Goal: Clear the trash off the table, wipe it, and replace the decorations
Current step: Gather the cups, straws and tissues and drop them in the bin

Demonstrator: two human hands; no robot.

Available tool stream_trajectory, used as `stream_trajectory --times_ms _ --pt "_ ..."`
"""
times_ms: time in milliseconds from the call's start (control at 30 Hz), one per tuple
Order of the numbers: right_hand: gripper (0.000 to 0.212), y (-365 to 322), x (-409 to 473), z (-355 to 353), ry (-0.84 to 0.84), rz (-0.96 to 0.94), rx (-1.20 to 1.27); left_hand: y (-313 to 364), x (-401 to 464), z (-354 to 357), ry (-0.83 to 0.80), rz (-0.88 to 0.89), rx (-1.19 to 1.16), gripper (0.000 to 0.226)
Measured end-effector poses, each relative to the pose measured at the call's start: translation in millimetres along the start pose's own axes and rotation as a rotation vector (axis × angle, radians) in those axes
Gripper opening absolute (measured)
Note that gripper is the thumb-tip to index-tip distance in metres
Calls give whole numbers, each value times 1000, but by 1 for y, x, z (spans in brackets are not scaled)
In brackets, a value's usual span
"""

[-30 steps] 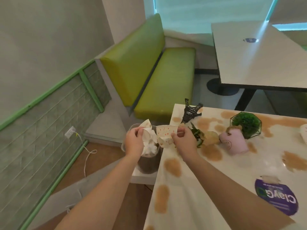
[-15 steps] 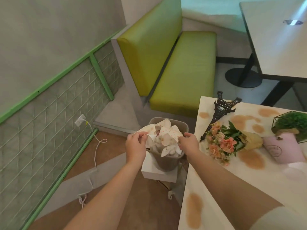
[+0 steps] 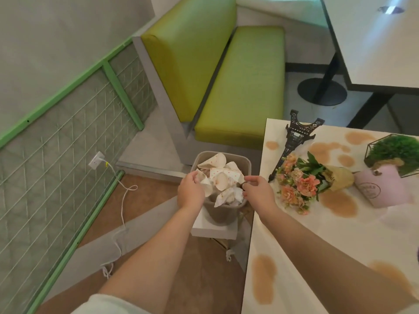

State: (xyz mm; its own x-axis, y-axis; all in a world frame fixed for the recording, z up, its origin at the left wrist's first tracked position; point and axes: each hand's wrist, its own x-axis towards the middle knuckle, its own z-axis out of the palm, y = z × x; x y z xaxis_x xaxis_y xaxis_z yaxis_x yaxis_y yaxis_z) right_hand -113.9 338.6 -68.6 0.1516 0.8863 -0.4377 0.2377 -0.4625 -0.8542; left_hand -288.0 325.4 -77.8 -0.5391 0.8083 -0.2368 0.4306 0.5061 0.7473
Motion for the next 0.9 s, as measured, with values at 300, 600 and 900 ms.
stream_trajectory --times_ms 300,600,900 --pt "13 -19 -38 -58 6 -145 42 46 -41 8 3 243 118 22" --pt "14 -28 -62 -181 187 -177 74 144 -129 57 -187 446 91 17" --pt "16 12 -59 -337 352 -132 72 215 -224 160 -338 539 230 19"
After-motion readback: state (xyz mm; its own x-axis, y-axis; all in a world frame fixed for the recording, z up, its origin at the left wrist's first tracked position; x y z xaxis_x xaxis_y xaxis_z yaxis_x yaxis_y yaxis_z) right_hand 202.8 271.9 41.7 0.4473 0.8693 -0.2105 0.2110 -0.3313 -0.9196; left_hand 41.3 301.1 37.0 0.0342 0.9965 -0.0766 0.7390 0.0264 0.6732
